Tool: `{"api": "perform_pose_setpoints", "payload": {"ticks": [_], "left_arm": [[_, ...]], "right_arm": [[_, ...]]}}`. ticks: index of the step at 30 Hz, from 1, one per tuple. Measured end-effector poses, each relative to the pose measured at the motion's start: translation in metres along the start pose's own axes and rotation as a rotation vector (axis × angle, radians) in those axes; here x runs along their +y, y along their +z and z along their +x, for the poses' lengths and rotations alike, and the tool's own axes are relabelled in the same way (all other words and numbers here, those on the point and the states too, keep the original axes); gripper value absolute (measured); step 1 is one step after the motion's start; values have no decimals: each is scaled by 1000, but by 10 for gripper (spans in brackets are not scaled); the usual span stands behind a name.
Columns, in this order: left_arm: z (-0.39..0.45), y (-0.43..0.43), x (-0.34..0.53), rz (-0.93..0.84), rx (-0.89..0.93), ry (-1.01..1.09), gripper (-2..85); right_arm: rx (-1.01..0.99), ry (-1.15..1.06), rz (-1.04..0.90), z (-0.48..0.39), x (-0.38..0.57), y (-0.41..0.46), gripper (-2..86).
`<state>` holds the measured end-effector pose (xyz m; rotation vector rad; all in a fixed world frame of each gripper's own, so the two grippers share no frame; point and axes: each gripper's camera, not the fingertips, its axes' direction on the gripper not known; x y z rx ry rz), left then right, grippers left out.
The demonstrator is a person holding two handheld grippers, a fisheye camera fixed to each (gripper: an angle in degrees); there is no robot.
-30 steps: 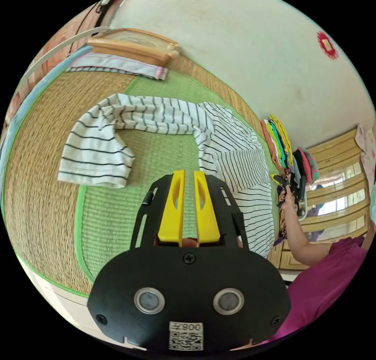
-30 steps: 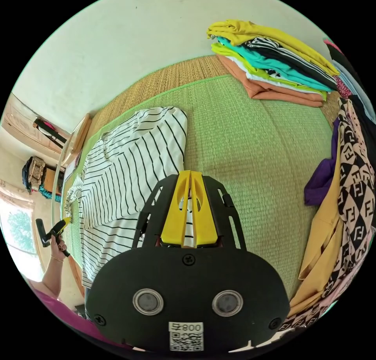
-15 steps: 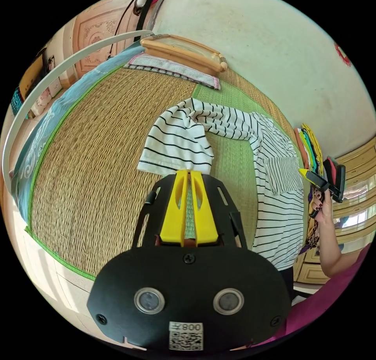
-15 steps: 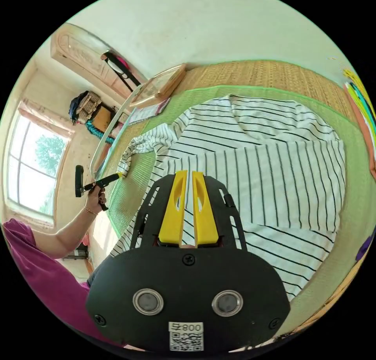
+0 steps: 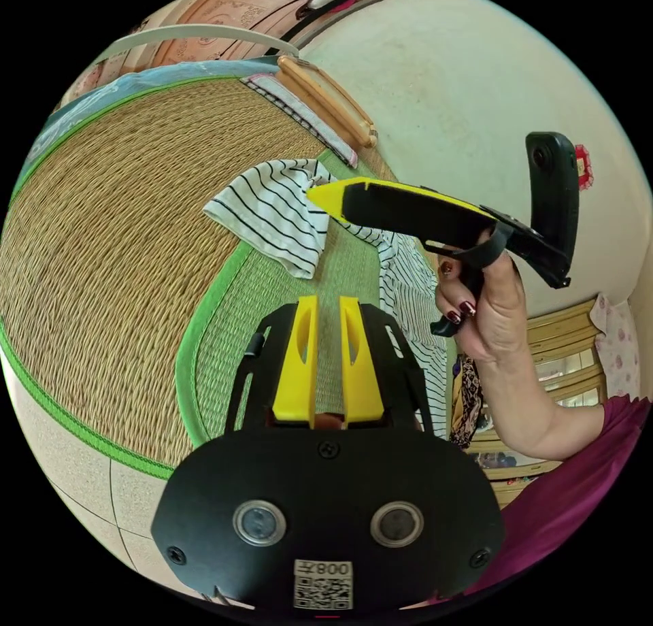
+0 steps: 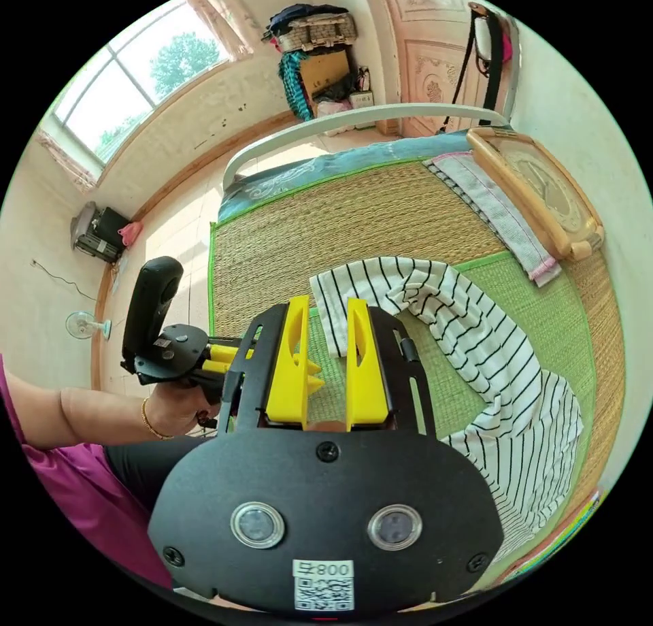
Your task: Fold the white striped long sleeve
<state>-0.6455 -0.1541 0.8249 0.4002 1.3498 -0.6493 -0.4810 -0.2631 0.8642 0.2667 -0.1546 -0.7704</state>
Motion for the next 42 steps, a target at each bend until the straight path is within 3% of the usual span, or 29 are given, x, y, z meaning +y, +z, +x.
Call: {"api": "perform_pose_setpoints", "payload": {"ticks": [5,8,10,15,23,35,42], "left_arm": [[-27,-32,0,27,35,-40,62],[-41,-50,-3,41,45,-46,64],[-50,-59,-4,54,67,-64,66],[-81,-80,-7,139,252,-154,79],[-137,-95,-4,389,906,-348,98],[-133,-72,-34,367,1204,-458,45],[-108,-75,-54,395,1222,-379,10]], "right_arm": [[98,-67,-162,-36,-43,87,87],[178,-58,-152,-39,-48,101,46],[124,-39,-158,-30,-50,101,28],[-203,141,1,44,-45,43,16],[-460,266,190,129,-23,-52,18],[-481,328,287,195,31,-141,15],[-503,353,392,249,68,-229,15]]}}
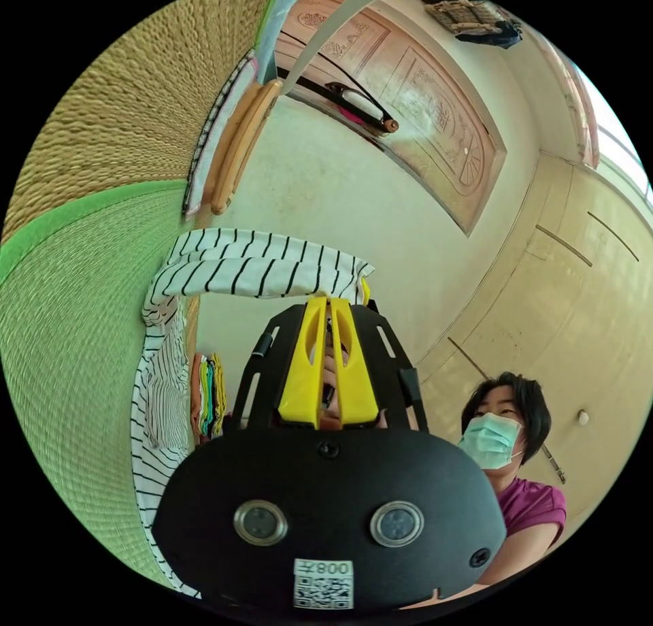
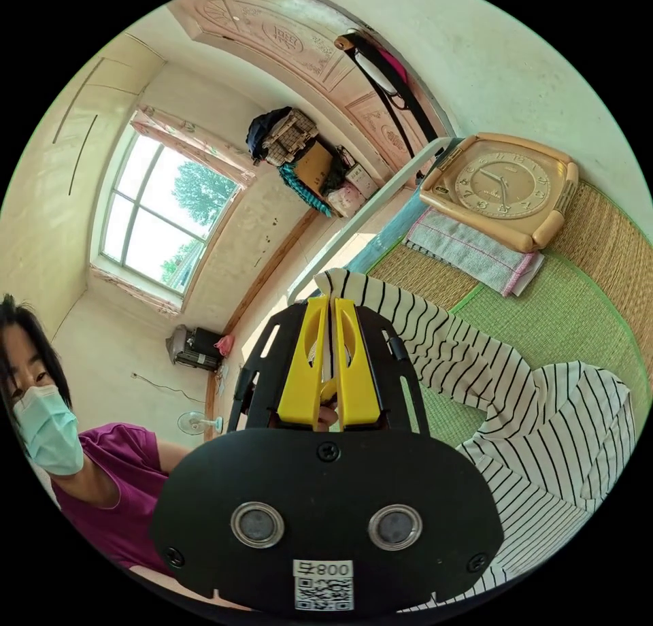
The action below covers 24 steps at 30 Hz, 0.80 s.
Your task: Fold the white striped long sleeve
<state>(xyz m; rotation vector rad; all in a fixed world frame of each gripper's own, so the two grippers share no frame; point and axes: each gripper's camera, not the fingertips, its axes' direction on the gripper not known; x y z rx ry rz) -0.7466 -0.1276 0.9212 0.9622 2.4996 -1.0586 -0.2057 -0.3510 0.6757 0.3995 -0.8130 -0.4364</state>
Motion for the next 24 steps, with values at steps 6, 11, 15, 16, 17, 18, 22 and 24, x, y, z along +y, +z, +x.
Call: {"api": "perform_pose_setpoints", "payload": {"ticks": [6,11,15,16,17,18,22,24], "left_arm": [[12,74,4,-166,-8,122,6],[-27,145,42,-376,-62,115,6],[-73,171,87,-493,-124,44,5],[-89,178,103,-538,-160,36,5],[-105,184,119,-577,-203,20,6],[-114,186,127,-590,-218,2,6],[-177,200,170,-673,-345,-91,6],[-201,207,184,-708,-393,-119,6]], "right_arm": [[6,-32,141,2,10,-150,15],[76,10,263,29,73,-277,15],[65,113,326,79,167,-360,14],[70,130,333,87,183,-369,14],[82,172,340,102,213,-387,14],[85,218,354,117,245,-403,14],[92,364,387,168,333,-443,14],[82,449,399,202,379,-461,14]]}}
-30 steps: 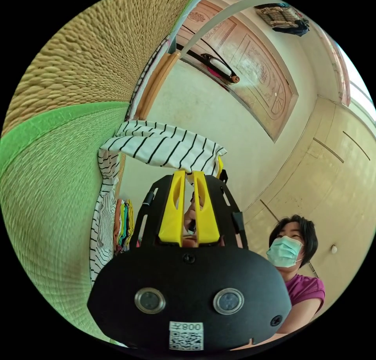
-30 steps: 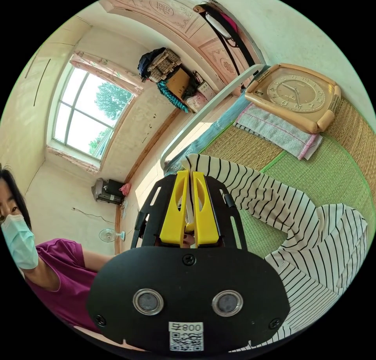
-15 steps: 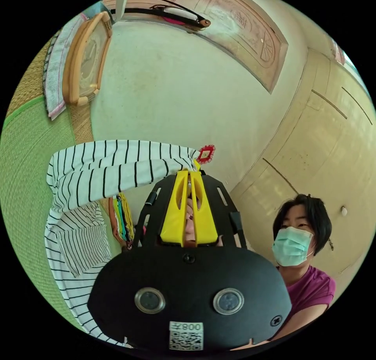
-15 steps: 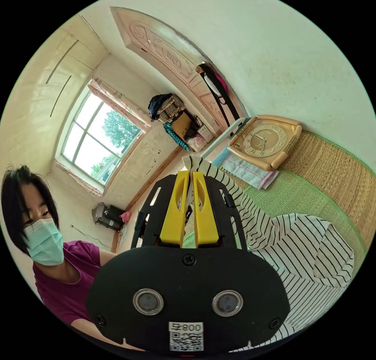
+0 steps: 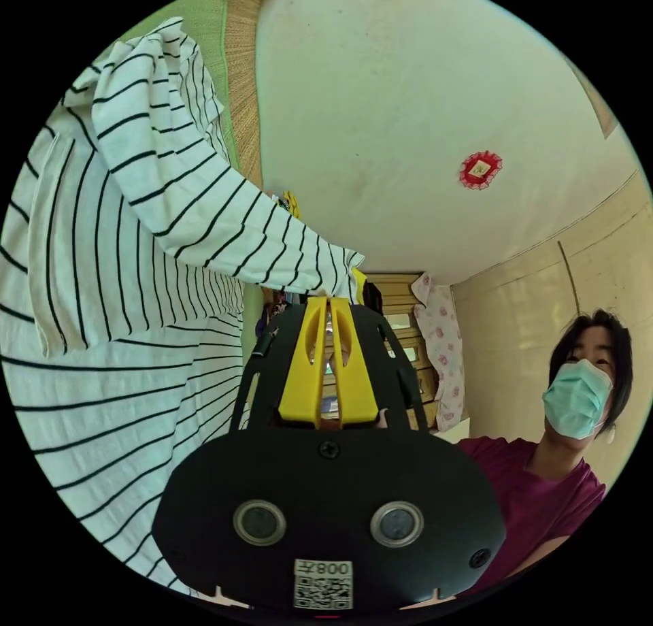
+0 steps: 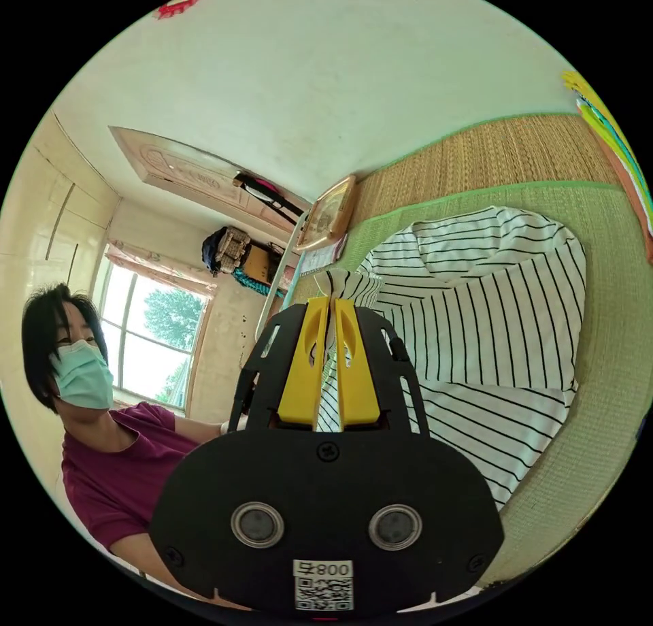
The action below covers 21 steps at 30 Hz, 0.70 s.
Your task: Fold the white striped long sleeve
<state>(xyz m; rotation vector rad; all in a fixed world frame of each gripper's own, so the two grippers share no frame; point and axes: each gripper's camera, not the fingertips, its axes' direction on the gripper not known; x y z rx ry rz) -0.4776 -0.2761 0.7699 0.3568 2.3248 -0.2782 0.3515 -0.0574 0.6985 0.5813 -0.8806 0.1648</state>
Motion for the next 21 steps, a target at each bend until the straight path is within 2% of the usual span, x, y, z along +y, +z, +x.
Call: {"api": "perform_pose_setpoints", "payload": {"ticks": [6,14,21], "left_arm": [[-44,53,-6,-47,-93,-57,5],[-72,123,-27,-129,-223,7,5],[-107,167,-37,-178,-280,-21,6]], "right_arm": [[-18,118,5,86,15,-49,14],[51,138,-7,139,6,-103,15],[104,187,-16,187,11,-133,14]]}}
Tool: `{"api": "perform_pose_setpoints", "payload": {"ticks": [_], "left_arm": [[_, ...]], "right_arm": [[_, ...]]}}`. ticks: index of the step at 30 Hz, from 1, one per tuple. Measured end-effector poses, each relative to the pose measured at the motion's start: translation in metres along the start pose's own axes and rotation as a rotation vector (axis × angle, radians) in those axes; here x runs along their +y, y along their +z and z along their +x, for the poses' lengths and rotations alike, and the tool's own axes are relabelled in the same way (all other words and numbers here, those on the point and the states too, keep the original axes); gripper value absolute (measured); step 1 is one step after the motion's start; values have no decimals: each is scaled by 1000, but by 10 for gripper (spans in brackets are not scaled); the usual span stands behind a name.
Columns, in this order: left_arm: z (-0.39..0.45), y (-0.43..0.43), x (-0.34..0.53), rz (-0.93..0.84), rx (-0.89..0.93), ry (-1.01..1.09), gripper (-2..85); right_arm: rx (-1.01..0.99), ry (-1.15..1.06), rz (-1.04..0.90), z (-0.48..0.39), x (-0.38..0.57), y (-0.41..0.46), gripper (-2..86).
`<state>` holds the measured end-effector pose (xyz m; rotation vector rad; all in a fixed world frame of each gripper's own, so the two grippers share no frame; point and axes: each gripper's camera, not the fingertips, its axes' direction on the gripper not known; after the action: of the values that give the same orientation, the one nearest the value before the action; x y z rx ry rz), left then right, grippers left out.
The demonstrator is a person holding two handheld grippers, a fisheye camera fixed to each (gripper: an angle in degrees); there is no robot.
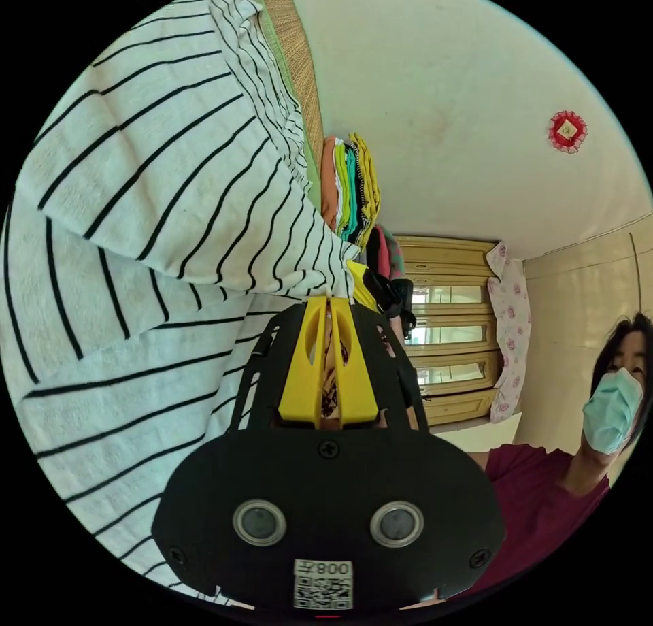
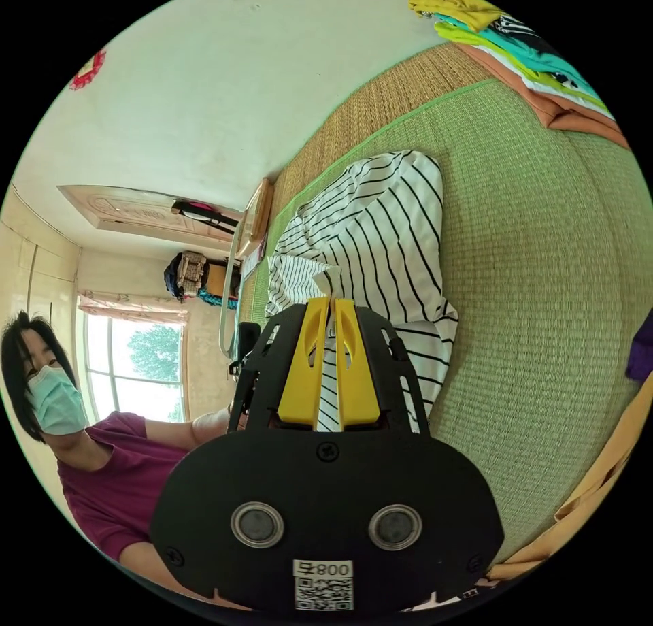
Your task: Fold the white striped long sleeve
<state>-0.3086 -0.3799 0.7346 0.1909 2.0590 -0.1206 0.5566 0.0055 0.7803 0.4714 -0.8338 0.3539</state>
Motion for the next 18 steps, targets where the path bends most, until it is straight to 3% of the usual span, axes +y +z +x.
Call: {"api": "perform_pose_setpoints", "payload": {"ticks": [18], "left_arm": [[-30,45,-29,-47,-106,-11,7]], "right_arm": [[126,65,30,58,34,-16,2]]}}
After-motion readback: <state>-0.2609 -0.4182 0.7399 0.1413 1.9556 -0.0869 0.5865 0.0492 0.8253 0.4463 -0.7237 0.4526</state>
